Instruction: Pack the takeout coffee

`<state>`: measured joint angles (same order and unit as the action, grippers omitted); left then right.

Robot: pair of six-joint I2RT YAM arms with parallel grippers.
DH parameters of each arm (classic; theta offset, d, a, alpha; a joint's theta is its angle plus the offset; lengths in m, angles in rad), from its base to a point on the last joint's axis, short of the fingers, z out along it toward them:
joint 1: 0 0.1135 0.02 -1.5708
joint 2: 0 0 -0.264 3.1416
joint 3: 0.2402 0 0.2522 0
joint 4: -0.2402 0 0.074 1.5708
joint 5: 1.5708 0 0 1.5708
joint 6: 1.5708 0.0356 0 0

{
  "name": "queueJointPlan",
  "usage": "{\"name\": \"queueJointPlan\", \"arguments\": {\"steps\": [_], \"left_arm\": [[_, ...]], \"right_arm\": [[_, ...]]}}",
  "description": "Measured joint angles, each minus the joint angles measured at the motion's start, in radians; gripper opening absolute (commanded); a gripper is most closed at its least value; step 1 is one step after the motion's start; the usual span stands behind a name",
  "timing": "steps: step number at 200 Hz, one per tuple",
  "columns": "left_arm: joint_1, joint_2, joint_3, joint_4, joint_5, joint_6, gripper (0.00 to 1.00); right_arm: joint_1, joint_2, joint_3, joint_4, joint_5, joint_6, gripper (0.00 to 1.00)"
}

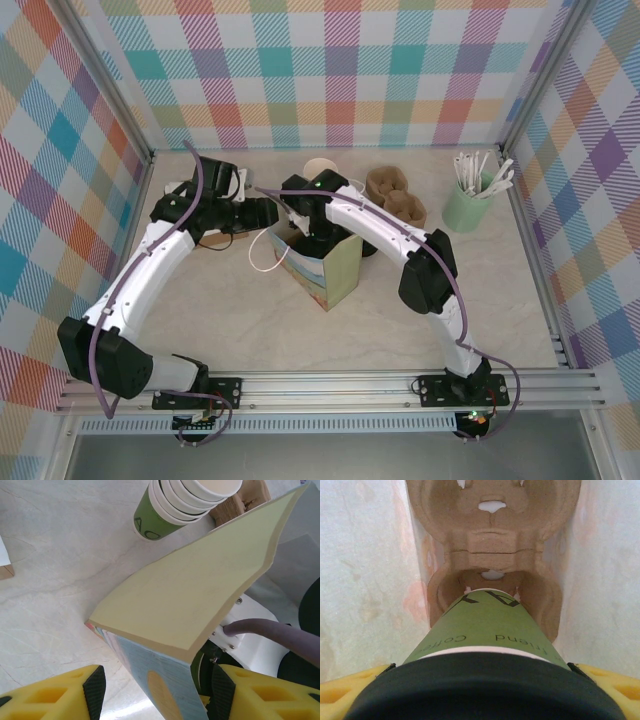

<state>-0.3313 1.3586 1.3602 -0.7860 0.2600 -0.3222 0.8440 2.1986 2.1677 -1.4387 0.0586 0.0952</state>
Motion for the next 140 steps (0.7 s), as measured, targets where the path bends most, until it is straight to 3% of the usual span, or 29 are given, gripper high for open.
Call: {"name": "queueJointPlan", "arguments": {"steps": [140], "left_arm": [[0.0, 0.01, 0.011, -0.006, -0.008, 0.0, 0.61]], "right_arm": [[-0.007, 0.0, -0.096, 0.081, -0.033, -0.006, 0.85]]}}
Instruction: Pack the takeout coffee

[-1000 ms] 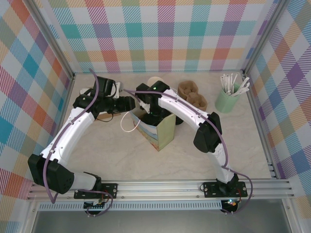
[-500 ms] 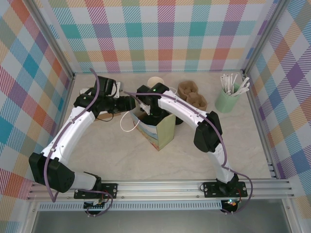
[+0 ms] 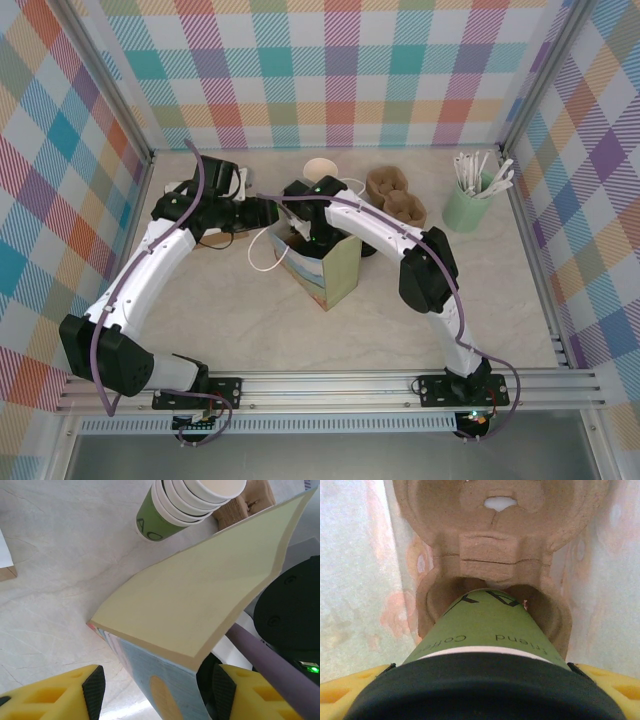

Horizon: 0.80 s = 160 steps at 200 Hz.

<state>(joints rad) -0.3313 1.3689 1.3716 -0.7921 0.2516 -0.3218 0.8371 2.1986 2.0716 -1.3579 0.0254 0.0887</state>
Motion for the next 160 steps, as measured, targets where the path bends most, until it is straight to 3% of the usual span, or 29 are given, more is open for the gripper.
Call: {"name": "queueJointPlan", "arguments": {"steps": [160], "left_arm": [[0.0, 0.0, 0.0, -0.002, -0.003, 0.0, 0.62]], "right_arm": [[0.0, 0.0, -0.002, 0.008, 0.008, 0.0, 0.85]]}}
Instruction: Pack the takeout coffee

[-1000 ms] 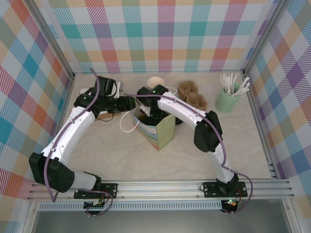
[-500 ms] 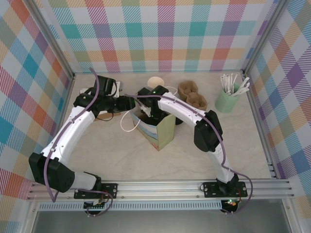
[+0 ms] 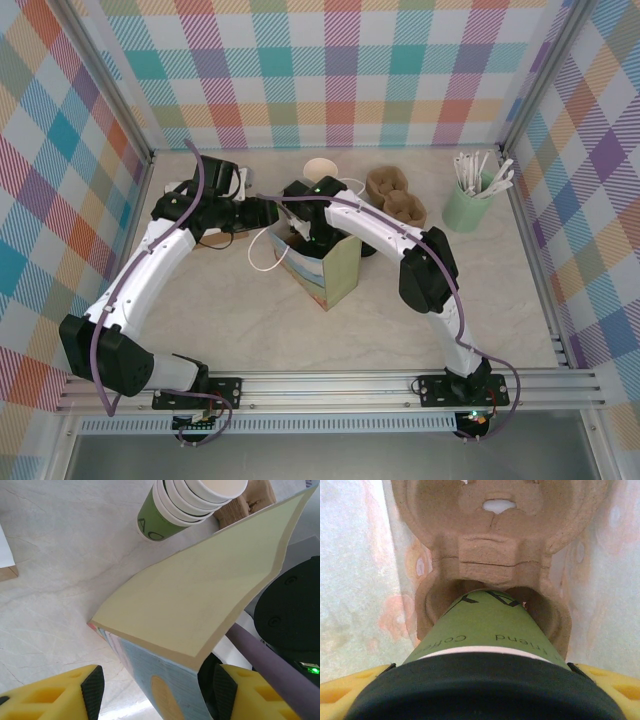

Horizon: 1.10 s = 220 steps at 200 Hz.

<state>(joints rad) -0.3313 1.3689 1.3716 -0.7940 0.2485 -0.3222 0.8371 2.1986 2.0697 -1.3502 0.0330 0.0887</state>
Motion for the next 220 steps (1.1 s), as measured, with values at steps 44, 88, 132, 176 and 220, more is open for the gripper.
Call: {"name": "queueJointPlan", "arguments": {"steps": [44, 88, 132, 176, 220], "left_arm": [[0.0, 0.001, 0.0, -0.002, -0.007, 0.0, 0.62], [0.0, 0.01, 0.008, -0.013, -0.007, 0.0, 0.62], [0.0, 0.014, 0.017, -0.016, -0.007, 0.0, 0.62], [0.0, 0.021, 0.024, -0.016, -0.006, -0.001, 0.63], [0.0, 0.031, 0.034, -0.016, -0.006, -0.003, 0.63]], "right_arm": [[0.0, 0.0, -0.01, 0.011, 0.006, 0.0, 0.85], [0.0, 0.0, -0.012, 0.015, 0.011, -0.001, 0.85], [0.0, -0.002, -0.012, 0.015, 0.024, -0.001, 0.85], [0.0, -0.016, -0.003, 0.004, 0.043, -0.001, 0.84], [0.0, -0.032, 0.018, -0.004, 0.047, -0.001, 0.84]]}}
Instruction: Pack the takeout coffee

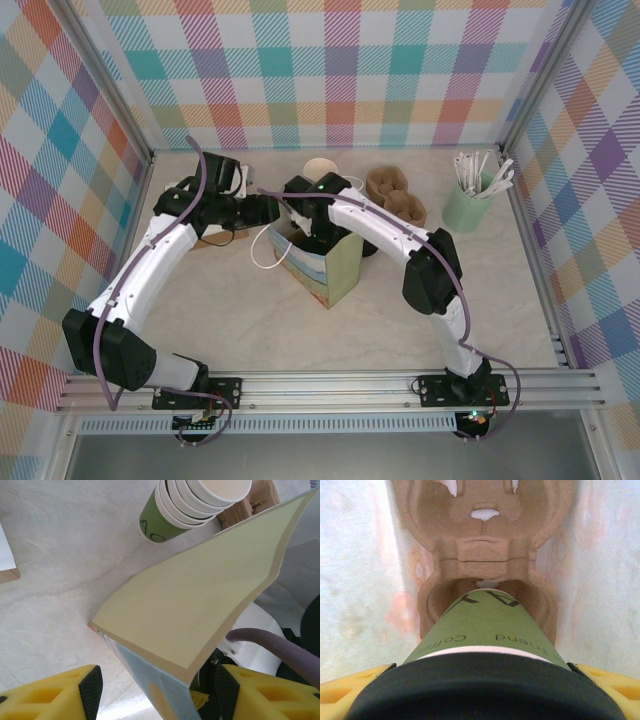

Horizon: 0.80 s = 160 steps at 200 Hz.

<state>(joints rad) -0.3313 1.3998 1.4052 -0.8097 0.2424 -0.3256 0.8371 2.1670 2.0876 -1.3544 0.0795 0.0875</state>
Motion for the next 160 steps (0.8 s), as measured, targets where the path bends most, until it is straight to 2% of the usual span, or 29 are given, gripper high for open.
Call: {"name": "queueJointPlan", "arguments": {"steps": [90, 160], "left_arm": [[0.0, 0.0, 0.0, 0.0, 0.0, 0.0, 0.64], [0.0, 0.001, 0.0, -0.001, 0.0, 0.0, 0.64]], "right_arm": [[0.0, 0.0, -0.002, 0.012, 0.0, -0.003, 0.84], [0.0, -0.001, -0.069, 0.061, 0.011, -0.018, 0.84]]}}
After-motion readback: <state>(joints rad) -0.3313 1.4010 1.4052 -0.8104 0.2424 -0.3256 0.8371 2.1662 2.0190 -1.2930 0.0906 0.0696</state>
